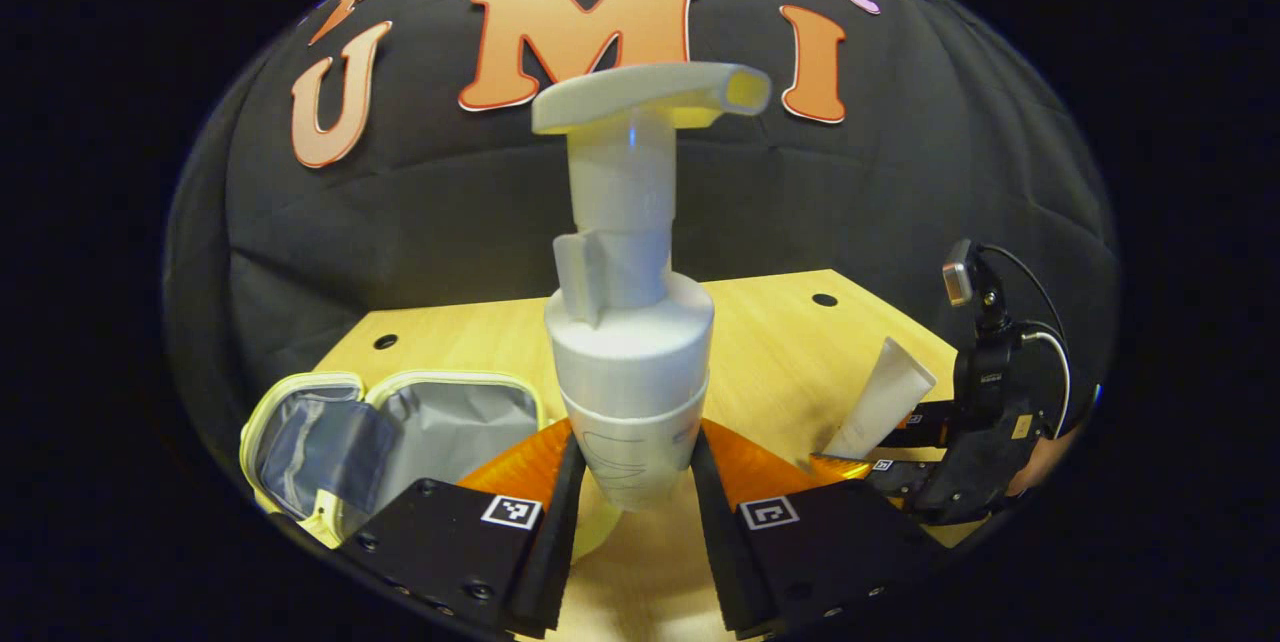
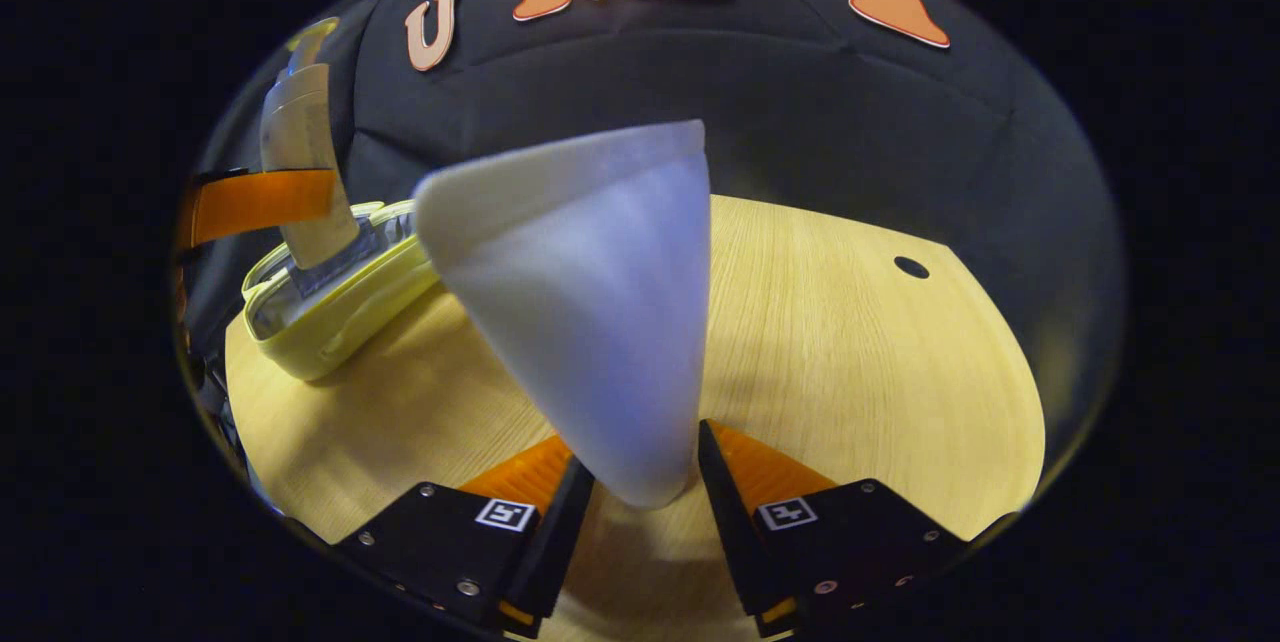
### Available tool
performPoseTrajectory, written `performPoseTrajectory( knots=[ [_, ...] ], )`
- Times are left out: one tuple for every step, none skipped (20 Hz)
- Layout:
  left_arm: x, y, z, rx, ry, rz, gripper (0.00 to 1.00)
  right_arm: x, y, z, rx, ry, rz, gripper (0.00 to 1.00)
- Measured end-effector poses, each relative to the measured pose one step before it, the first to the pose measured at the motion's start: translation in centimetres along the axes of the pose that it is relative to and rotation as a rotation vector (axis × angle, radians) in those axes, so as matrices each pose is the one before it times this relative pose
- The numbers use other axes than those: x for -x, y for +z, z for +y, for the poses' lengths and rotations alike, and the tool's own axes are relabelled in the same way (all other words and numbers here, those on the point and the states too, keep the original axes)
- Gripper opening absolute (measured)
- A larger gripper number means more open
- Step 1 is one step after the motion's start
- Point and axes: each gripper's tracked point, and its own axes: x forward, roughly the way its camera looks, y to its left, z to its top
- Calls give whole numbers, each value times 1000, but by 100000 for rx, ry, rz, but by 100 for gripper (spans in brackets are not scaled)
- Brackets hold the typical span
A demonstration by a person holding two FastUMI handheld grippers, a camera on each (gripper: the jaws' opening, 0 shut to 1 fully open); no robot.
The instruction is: First open the suitcase, pack the skin care products into it, and then close the suitcase.
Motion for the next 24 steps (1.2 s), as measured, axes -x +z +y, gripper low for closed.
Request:
performPoseTrajectory(
  knots=[
    [545,201,642,-181,1730,-238,58,36,473,5,-893,-182,-1246,57],
    [450,186,703,95,1422,179,58,-5,-121,65,-1035,608,235,54],
    [415,171,637,558,1324,-335,58,107,82,76,-860,406,197,51],
    [459,372,688,743,1310,-46,58,134,126,152,-1000,888,184,51],
    [381,2,577,525,1476,-358,57,348,417,158,-612,597,-249,49],
    [387,166,729,114,1713,-114,58,415,676,116,-99,797,-839,48],
    [361,271,681,566,1617,-375,58,656,1185,306,252,906,-2535,48],
    [604,311,657,1029,829,-159,58,618,1066,205,788,583,-1930,48],
    [506,209,458,926,754,-491,58,688,1106,295,850,1150,-1610,48],
    [525,405,602,318,1072,-732,58,781,1203,435,179,1285,-1623,48],
    [449,584,366,-50,997,-855,58,685,1160,504,-353,1423,-1502,48],
    [474,600,544,56,989,-959,58,635,963,489,292,1069,-681,48],
    [423,565,554,403,909,-481,58,735,800,546,1387,1587,-857,48],
    [466,456,674,802,1027,-396,58,533,1015,667,2453,1504,-1021,48],
    [479,383,519,897,741,-520,57,468,832,386,2942,802,-867,47],
    [332,270,469,463,503,-8,57,444,664,547,1953,1153,-786,48],
    [366,99,674,493,1257,-52,57,266,661,568,997,1386,-369,48],
    [269,335,608,475,517,-121,57,205,568,798,464,1376,-483,48],
    [299,126,623,725,518,-144,57,165,649,672,132,1021,-601,47],
    [201,125,732,942,382,262,57,97,676,764,-319,1083,-781,47],
    [98,-86,718,934,4,470,57,25,672,724,-211,712,-672,47],
    [-8,134,843,687,-11,385,57,-138,673,765,49,476,-702,47],
    [-70,-207,856,307,-128,760,57,-180,488,748,103,112,-356,48],
    [-223,-89,944,-18,-318,794,57,-429,480,705,-358,166,-863,47]
  ],
)
